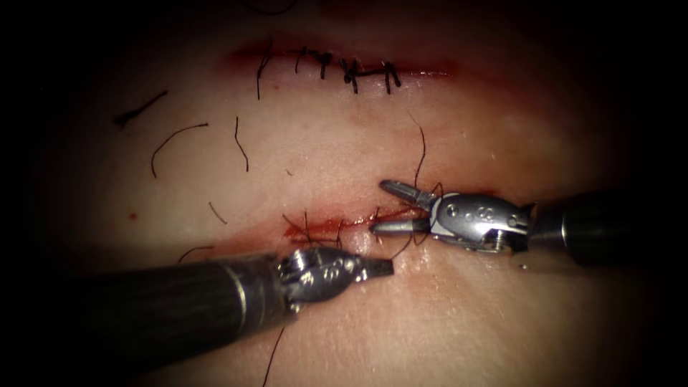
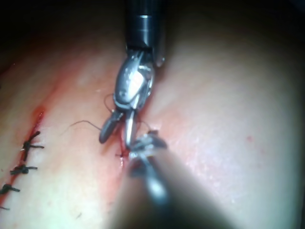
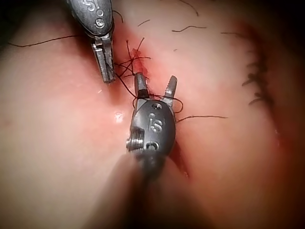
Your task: Wound Closure
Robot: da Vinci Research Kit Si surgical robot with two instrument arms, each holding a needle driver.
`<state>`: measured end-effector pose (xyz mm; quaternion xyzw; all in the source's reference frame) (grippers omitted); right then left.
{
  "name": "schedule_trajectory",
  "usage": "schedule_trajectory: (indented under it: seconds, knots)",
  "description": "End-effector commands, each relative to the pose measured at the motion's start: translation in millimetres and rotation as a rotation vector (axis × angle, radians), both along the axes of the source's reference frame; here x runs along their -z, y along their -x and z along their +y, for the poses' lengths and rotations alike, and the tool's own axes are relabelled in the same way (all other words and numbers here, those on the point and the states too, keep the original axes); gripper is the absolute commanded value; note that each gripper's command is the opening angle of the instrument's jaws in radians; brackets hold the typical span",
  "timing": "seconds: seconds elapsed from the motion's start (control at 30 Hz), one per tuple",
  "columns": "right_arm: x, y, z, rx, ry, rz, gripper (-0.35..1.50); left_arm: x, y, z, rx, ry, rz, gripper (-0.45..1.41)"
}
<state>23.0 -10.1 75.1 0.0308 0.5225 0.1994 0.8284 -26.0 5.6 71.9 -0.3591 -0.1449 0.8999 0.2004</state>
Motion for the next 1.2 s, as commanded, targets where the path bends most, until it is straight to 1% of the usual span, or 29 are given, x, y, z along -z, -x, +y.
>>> schedule_trajectory:
  seconds: [0.03, 0.07, 0.17, 0.2, 0.27, 0.33, 0.37, 0.43, 0.67, 0.83, 1.2]
  knots:
    - [-1.0, -0.6, -0.7, 0.013, -0.006, -0.006, 0.59, -0.6, 0.7, -0.2, -0.001, -0.001, -0.002, -0.43]
    - [-1.0, -0.6, -0.8, 0.018, -0.007, -0.008, 0.59, -0.5, 0.7, 0.1, 0.000, -0.003, -0.002, -0.16]
    - [-1.0, -0.7, -1.1, 0.050, -0.017, -0.004, 0.61, -0.5, 0.6, 1.2, 0.004, -0.008, -0.002, 0.09]
    - [-0.9, -0.6, -1.2, 0.058, -0.020, -0.003, 0.61, -0.5, 0.5, 1.6, 0.007, -0.007, 0.002, 0.12]
    - [-0.7, -0.6, -1.5, 0.073, -0.023, 0.012, 0.61, -0.5, 0.2, 2.5, 0.007, 0.003, 0.010, 0.04]
    - [-0.5, -0.7, -1.7, 0.080, -0.025, 0.020, 0.61, -0.4, -0.1, 3.5, 0.006, 0.013, 0.018, -0.10]
    - [-0.4, -0.7, -1.7, 0.085, -0.026, 0.025, 0.61, -0.4, -0.2, 3.8, 0.004, 0.016, 0.019, -0.23]
    - [-0.3, -0.8, -1.9, 0.092, -0.027, 0.032, 0.61, -0.5, -0.4, 4.5, 0.004, 0.019, 0.022, -0.30]
    - [-0.1, -1.0, -2.4, 0.110, -0.029, 0.051, 0.61, -1.6, -0.5, 6.0, 0.011, 0.020, 0.028, -0.20]
    - [0.2, -1.1, -2.9, 0.127, -0.031, 0.069, 0.62, -2.7, -0.7, 7.2, 0.017, 0.022, 0.034, -0.21]
    - [0.6, -1.9, -4.1, 0.189, -0.031, 0.124, 0.62, -5.1, 0.3, 9.8, 0.017, 0.039, 0.043, -0.25]
